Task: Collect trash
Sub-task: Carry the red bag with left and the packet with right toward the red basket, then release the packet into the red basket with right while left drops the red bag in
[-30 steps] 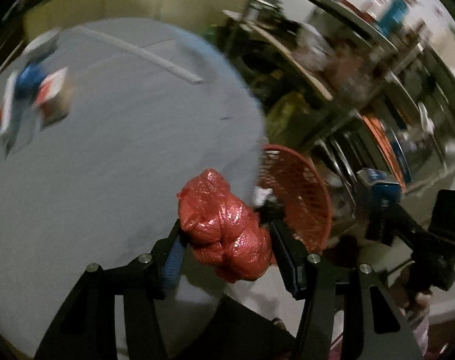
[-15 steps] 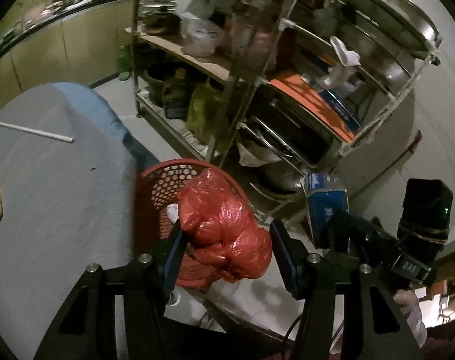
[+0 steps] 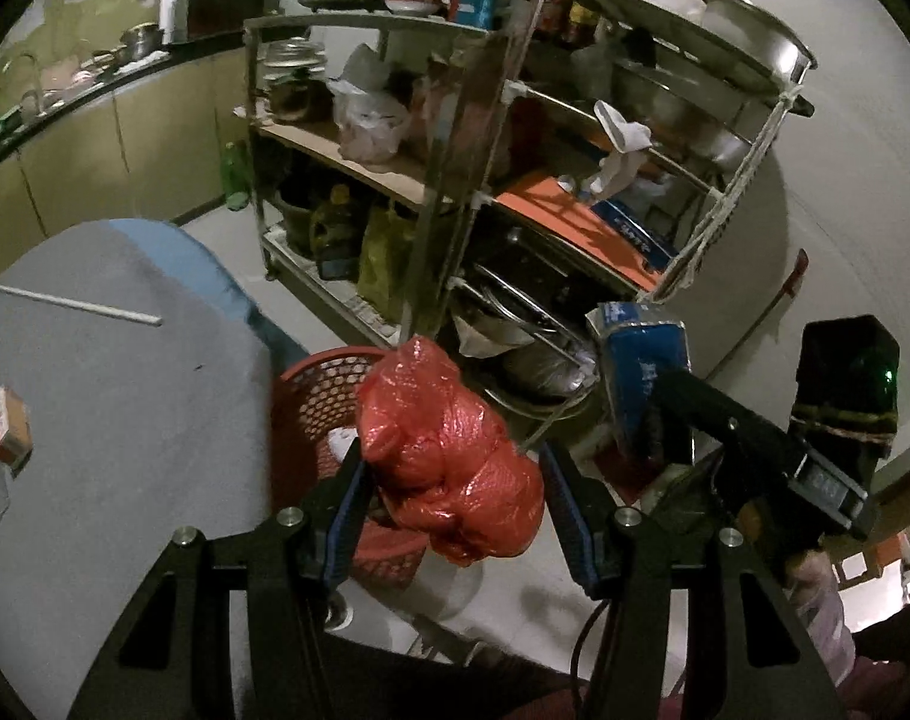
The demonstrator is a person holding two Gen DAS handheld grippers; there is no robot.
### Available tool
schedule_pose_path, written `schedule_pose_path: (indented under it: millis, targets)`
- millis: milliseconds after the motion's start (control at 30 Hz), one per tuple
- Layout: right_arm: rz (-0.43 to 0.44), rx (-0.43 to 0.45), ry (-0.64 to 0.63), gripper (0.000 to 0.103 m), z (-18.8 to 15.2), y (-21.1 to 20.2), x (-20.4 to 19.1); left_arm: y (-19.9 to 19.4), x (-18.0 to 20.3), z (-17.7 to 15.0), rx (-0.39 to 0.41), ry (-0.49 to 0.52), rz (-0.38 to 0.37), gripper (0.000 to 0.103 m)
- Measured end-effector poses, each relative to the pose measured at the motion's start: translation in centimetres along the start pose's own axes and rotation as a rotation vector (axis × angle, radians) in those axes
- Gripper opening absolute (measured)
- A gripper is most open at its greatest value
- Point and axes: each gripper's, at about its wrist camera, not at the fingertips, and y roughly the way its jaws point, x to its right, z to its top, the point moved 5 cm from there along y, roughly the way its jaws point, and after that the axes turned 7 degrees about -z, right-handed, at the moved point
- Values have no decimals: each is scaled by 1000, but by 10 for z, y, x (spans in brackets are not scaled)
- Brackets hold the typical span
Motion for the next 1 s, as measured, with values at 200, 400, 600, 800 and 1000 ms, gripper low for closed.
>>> schedule_pose_path:
  millis: [200,400,600,800,1000]
  targets:
    - [41,-25,-56,66,-11,13,-47,-42,-40,-24,66,-56,30,57]
    - [51,-61,-103,66,-13,30,-95,-82,-91,-53,149,-100,79,57]
    - [62,-113,-165,66,-16,52,-146,-105,-146,-78,202,-165,123,57]
    - [51,-148,-207,65,-22,85,-176,-109,-194,-93,184,-209,184,57]
    - [25,-228,-191,65,-36,123,-172,-102,-226,-98,170,-230,214,57]
